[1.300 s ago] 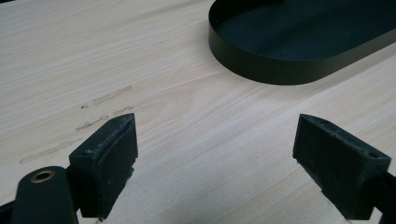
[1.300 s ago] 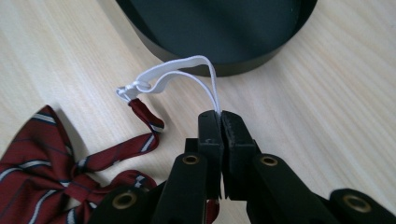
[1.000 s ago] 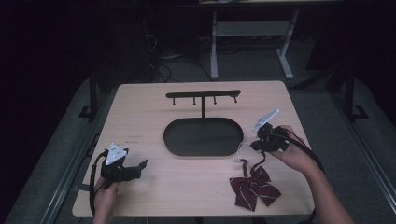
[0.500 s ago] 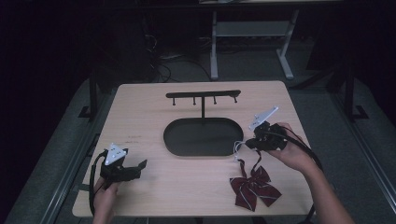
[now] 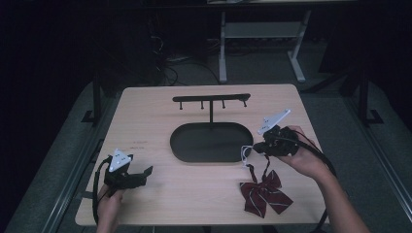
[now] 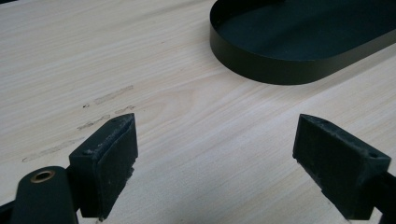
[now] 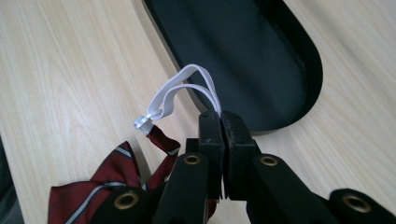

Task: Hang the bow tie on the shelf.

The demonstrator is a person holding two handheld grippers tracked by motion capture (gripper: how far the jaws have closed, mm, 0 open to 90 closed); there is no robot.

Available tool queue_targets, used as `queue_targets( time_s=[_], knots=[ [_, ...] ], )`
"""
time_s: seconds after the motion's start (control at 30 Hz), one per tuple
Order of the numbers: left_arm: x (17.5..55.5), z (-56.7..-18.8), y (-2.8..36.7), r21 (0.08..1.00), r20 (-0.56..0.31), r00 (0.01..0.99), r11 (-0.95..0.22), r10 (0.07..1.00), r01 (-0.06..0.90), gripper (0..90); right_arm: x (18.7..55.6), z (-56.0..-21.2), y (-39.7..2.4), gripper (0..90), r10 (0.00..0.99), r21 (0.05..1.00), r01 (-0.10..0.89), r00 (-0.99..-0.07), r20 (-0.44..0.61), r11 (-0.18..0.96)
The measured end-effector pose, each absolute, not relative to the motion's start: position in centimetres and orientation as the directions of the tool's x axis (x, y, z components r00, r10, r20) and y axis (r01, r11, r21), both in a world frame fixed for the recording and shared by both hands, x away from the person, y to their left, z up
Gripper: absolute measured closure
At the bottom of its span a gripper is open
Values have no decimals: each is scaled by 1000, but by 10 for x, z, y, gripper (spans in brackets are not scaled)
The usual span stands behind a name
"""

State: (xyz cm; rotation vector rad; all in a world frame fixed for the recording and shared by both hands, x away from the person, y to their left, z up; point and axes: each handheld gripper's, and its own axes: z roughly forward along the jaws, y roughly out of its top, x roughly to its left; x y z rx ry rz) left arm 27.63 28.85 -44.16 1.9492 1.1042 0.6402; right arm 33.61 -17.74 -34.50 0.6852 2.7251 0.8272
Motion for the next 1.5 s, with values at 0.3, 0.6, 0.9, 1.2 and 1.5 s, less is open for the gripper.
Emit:
queue_targets(
  time_s=[0.3,0.6,0.9,1.2,1.5],
  knots=[
    [277,-442,289,828,44,493,-308,869,469,135,331,-329,-170,874,465,582,331,-880,-94,743],
    [277,-442,289,831,40,488,-301,872,468,135,332,-315,-158,874,442,591,298,-890,-112,750],
    [277,-442,289,828,36,488,-299,872,474,135,339,-306,-148,874,425,590,279,-897,-122,757],
    [279,-442,289,828,34,487,-297,873,475,136,346,-298,-140,874,414,588,268,-902,-126,763],
    [279,-443,290,831,30,484,-291,874,474,136,356,-293,-133,875,416,590,271,-901,-123,760]
  ],
)
